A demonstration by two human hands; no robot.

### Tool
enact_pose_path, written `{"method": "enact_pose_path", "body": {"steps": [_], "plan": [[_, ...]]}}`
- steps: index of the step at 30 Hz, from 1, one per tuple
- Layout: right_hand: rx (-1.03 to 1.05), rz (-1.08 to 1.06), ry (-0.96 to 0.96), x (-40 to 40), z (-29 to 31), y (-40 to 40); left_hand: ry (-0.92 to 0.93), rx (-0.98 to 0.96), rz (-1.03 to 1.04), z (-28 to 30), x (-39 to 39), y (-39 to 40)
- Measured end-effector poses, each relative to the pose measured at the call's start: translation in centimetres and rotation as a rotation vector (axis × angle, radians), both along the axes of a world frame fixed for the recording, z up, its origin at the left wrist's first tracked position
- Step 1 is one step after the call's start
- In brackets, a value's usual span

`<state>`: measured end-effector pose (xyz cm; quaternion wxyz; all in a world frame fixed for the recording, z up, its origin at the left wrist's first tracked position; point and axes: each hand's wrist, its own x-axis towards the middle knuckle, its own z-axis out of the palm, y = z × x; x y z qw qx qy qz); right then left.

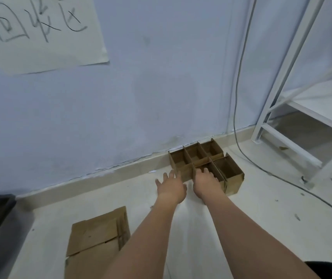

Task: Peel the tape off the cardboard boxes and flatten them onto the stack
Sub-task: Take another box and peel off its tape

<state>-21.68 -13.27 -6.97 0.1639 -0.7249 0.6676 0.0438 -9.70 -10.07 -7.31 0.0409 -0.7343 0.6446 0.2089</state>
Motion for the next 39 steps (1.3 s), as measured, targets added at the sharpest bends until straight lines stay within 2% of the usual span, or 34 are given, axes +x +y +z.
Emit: {"method": "enact_pose_path", "body": {"steps": [8, 12, 16, 19, 24, 27, 33, 36, 39], "plan": [[0.009, 0.002, 0.027, -2.0, -4.1, -4.0, 0.042, 0.023, -0.074, -4.2, -3.1, -5.8], [-0.064, 0.133, -0.051, 0.1, -5.8, -6.4, 0.03, 0.031, -0.04, -6.9, -1.8, -8.7], [-0.116, 0.265, -0.048, 2.9, -6.8, -8.8, 0.031, -0.003, -0.024, -9.1, 0.0, -10.9], [-0.109, 0.305, 0.035, 4.4, -7.6, -10.6, 0.046, -0.044, -0.016, -10.6, 1.2, -12.1], [-0.094, 0.345, 0.304, 4.8, -7.6, -11.3, 0.091, -0.221, -0.008, -12.1, 2.4, -11.8], [-0.11, 0.352, 0.349, 4.6, -7.5, -10.7, 0.121, -0.25, 0.018, -11.5, 2.6, -11.0], [-0.183, 0.404, 0.259, 5.6, -2.7, -9.0, 0.169, -0.226, 0.065, -6.5, 3.9, -9.4], [-0.203, 0.423, 0.137, 6.7, 1.5, -7.7, 0.251, -0.269, 0.135, -2.2, 6.0, -7.4], [-0.122, 0.422, -0.101, 7.7, 6.2, -5.1, 0.268, -0.273, 0.121, 3.6, 8.7, -3.4]]}}
